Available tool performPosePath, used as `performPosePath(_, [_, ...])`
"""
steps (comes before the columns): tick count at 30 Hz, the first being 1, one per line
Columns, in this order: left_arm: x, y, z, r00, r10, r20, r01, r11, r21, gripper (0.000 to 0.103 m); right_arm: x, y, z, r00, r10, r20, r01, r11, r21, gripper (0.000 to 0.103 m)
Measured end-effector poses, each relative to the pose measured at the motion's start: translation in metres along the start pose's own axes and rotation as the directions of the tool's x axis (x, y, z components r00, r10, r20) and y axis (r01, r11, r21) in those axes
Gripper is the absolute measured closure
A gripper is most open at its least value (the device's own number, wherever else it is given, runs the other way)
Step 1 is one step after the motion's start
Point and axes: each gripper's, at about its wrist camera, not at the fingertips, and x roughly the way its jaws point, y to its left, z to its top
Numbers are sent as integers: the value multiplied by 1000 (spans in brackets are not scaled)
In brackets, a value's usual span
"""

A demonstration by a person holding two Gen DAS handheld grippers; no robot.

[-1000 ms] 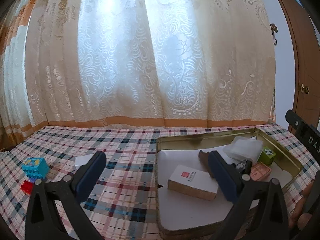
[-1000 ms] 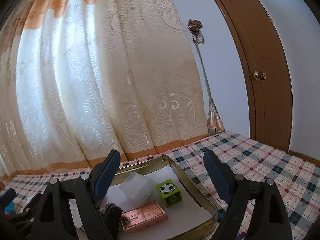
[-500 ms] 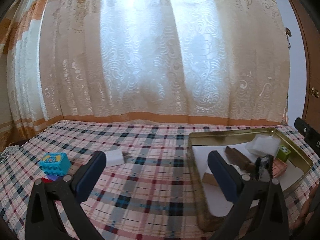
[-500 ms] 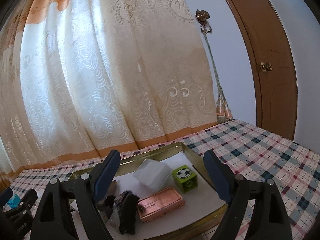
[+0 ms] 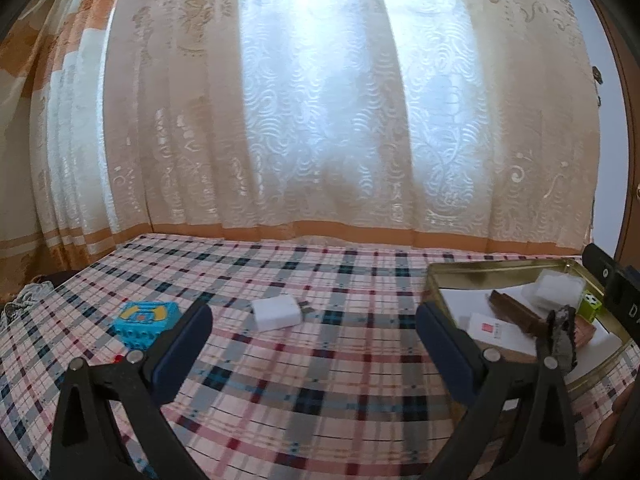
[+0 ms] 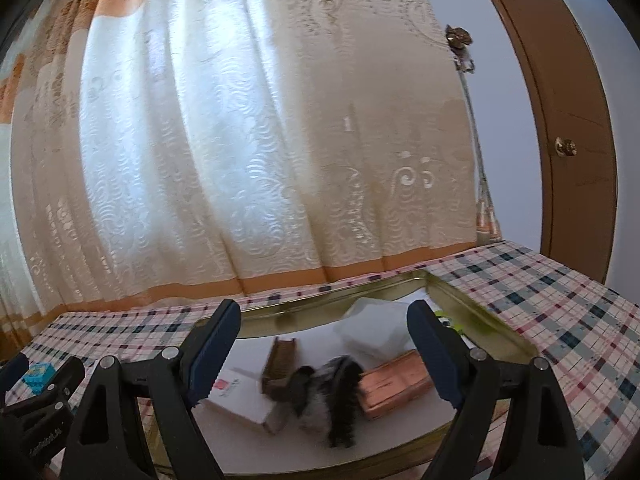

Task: Organize rigid objects
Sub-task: 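Lift both tools from the tin and move them toward the bricks and charger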

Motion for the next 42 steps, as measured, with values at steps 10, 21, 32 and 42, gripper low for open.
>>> performPosePath(10, [5,41,-1,999,51,-20,-51,998,-31,0,4,46,-9,998,63,-30,-63,998,-17,16])
performPosePath(21, [8,77,-3,995,83,-47,-86,995,-47,0,5,92,-18,989,129,-65,-132,991,-29,16])
performPosePath(32, [26,133,-12,975,87,-205,-113,986,-121,0,4,134,-27,978,183,-99,-189,980,-59,16])
performPosePath(42, [62,166,-31,906,26,-423,-110,978,-175,0,18,163,-33,957,219,-189,-236,969,-75,16])
